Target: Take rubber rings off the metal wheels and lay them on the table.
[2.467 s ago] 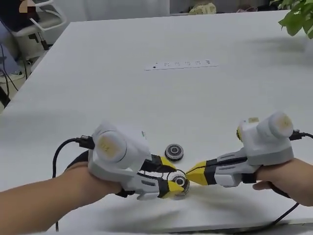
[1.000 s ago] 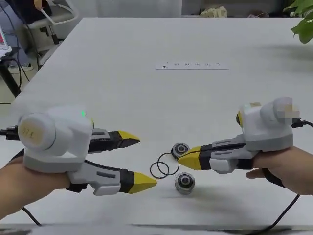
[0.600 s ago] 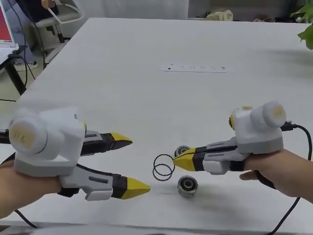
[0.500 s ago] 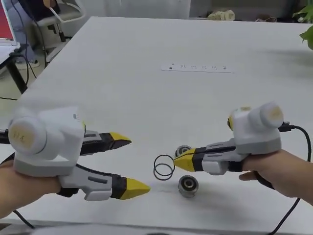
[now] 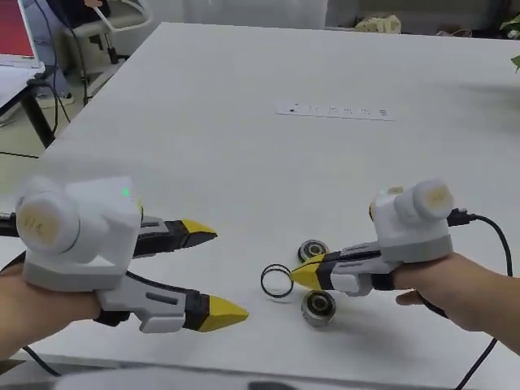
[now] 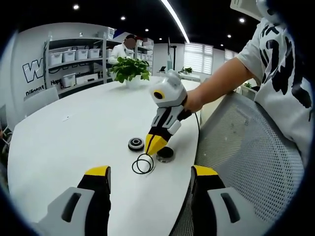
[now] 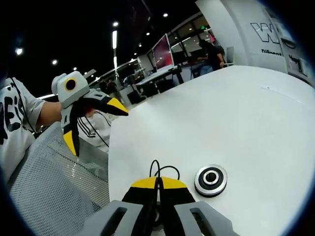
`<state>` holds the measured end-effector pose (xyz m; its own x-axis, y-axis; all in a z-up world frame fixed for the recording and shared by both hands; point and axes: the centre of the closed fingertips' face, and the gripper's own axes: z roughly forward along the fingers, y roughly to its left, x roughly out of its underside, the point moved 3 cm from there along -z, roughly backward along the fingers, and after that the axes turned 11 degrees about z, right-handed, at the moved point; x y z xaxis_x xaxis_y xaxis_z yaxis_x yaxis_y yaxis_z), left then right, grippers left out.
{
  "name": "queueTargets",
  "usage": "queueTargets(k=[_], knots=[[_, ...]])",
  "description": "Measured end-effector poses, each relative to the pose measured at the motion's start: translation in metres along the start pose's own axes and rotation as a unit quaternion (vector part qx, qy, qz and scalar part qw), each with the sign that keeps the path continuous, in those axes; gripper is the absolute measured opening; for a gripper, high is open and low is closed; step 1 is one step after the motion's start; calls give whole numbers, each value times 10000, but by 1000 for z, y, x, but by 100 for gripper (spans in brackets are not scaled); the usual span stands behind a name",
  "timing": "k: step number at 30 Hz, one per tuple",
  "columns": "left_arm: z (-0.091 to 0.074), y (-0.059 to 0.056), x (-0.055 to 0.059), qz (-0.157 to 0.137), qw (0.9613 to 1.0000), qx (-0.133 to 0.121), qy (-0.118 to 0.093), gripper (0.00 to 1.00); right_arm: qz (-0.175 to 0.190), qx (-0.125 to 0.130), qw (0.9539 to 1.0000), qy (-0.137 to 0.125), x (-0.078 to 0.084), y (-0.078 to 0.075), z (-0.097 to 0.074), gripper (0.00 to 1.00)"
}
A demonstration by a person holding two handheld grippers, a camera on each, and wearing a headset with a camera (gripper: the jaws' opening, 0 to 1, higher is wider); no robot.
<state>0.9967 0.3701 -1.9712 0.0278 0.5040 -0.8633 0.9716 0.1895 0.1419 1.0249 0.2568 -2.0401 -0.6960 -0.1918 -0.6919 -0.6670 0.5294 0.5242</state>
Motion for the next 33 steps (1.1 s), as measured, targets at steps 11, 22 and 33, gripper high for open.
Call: queueTargets(k=[11, 22, 33], knots=[[-1, -2, 4, -48, 10000, -3, 31, 64, 97, 331, 9994, 3, 1, -12, 6, 0], [0, -3, 7, -74, 9999, 24, 74, 63, 99, 613, 9981, -55, 2, -21, 6, 0], [6, 0, 6, -59, 9999, 69, 123, 63, 129, 507, 9981, -322, -8, -16, -3, 5]])
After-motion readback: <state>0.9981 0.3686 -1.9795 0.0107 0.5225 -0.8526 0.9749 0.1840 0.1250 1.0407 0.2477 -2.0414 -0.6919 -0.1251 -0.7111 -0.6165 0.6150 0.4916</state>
